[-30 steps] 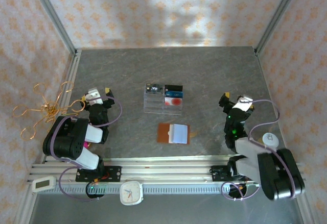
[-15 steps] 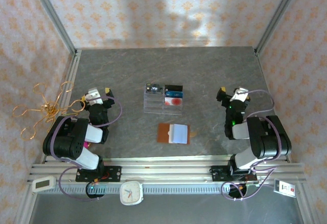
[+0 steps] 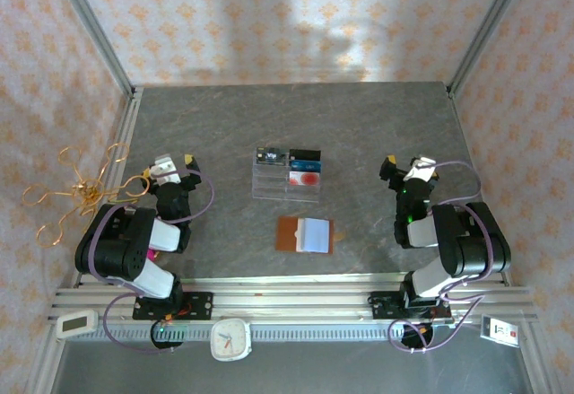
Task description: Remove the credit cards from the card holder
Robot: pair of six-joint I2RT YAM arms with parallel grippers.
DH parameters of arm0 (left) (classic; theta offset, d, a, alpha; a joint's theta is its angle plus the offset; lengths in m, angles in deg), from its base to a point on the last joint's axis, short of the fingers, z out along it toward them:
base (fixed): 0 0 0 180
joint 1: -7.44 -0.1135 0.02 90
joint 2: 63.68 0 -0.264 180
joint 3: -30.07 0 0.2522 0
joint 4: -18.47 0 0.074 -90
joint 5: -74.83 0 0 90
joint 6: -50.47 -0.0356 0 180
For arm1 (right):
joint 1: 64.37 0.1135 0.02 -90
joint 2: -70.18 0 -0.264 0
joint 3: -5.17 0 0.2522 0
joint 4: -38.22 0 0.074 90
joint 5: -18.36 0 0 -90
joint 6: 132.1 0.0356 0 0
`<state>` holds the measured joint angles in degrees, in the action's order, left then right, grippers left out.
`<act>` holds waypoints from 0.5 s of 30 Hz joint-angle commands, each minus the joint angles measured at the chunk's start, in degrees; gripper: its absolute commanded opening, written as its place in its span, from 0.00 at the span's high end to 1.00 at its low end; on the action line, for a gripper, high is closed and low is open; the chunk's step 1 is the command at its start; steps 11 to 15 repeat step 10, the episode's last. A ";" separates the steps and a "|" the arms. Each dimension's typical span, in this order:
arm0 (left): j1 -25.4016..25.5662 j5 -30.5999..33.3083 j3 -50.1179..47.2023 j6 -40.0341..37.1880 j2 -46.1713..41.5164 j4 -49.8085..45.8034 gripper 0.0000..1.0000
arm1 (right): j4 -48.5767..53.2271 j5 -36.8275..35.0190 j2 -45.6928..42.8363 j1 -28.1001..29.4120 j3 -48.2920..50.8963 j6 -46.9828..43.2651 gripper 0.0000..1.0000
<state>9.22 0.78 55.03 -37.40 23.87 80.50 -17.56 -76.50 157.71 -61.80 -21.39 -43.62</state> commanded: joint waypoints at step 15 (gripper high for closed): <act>0.35 0.37 -0.03 0.68 0.69 2.52 0.01 | -2.39 0.16 -0.50 0.02 0.21 0.45 0.00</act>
